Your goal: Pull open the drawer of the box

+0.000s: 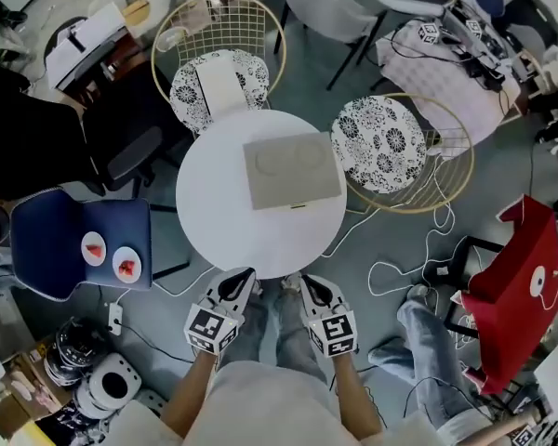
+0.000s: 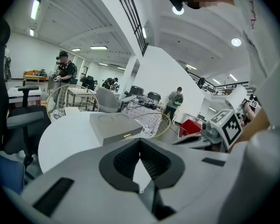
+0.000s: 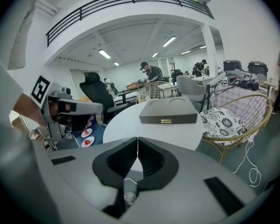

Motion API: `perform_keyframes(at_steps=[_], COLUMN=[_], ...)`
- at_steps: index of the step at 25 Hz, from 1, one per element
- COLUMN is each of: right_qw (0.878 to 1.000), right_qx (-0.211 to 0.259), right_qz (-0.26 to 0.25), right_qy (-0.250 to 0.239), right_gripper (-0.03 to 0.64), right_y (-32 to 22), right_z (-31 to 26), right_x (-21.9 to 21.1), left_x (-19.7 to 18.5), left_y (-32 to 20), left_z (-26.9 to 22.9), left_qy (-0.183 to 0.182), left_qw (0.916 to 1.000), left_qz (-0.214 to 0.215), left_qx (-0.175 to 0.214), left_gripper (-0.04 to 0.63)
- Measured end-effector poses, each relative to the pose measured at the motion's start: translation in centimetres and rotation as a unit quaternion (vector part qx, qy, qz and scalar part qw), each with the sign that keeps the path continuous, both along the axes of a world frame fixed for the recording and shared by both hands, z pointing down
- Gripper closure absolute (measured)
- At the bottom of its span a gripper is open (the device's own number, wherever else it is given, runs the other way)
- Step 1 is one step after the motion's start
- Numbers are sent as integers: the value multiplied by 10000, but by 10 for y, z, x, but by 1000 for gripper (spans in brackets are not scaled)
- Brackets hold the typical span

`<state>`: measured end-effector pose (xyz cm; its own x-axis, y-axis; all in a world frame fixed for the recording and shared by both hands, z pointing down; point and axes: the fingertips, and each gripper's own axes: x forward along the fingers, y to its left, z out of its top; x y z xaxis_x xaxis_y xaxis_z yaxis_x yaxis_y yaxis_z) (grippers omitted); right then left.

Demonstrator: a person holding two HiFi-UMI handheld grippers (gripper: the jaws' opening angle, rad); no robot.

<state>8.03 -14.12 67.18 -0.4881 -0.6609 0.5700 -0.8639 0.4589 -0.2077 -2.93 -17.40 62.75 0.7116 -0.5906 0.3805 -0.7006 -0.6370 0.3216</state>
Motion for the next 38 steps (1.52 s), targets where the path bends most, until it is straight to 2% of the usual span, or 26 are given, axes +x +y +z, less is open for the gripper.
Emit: perform_keyframes(at_steps=[9,20,22,24,28,30,31,32,33,34,36,37,38], right_qw=[9997,9995,9989,9956,9800,9642,9526,9368,9148,8859,8165,7854,7597], right_qx=[-225,-301,-353,-465,-856,-1127,-1254,-1375,-1488,-1582,-1691,-1706,-1703], right_qz=[-56,-56,39,223,779,1062,1238,1449,1700,1989,2603,2869,3101], right_qy=[-27,-52,-316,-788,-1622,-2152,-2479,-2873,-3348,-3881,-4869,-5213,-5456], right_gripper=[601,601,601,600,600,599,598,598,597,594,541,513,502], right_y=[7,-51,-64,-75,-93,-101,-105,-109,-114,-119,-129,-132,-135], right_z=[27,59,60,60,65,68,69,69,69,68,68,69,71], right_x=[-4,-7,-7,-8,-7,-8,-9,-9,-8,-5,2,6,10], left_x=[0,-2,-2,-2,-5,-8,-10,-11,-12,-12,-14,-16,-17], left_y=[7,6,5,5,6,5,4,4,3,2,0,0,-1], left_z=[19,22,22,22,25,26,26,25,25,25,23,22,22], left_qy=[-28,-34,-28,-46,-84,-87,-91,-105,-126,-145,-144,-136,-128], left_qw=[9999,9998,9998,9998,9997,9997,9996,9997,9997,9997,9997,9997,9997], left_qz=[11,-59,-71,-69,-78,-109,-120,-123,-121,-117,-124,-135,-148], left_qx=[-147,-194,-199,-202,-214,-222,-218,-208,-194,-179,-157,-159,-170], left_gripper=[583,583,583,583,583,583,583,583,583,583,583,583,583])
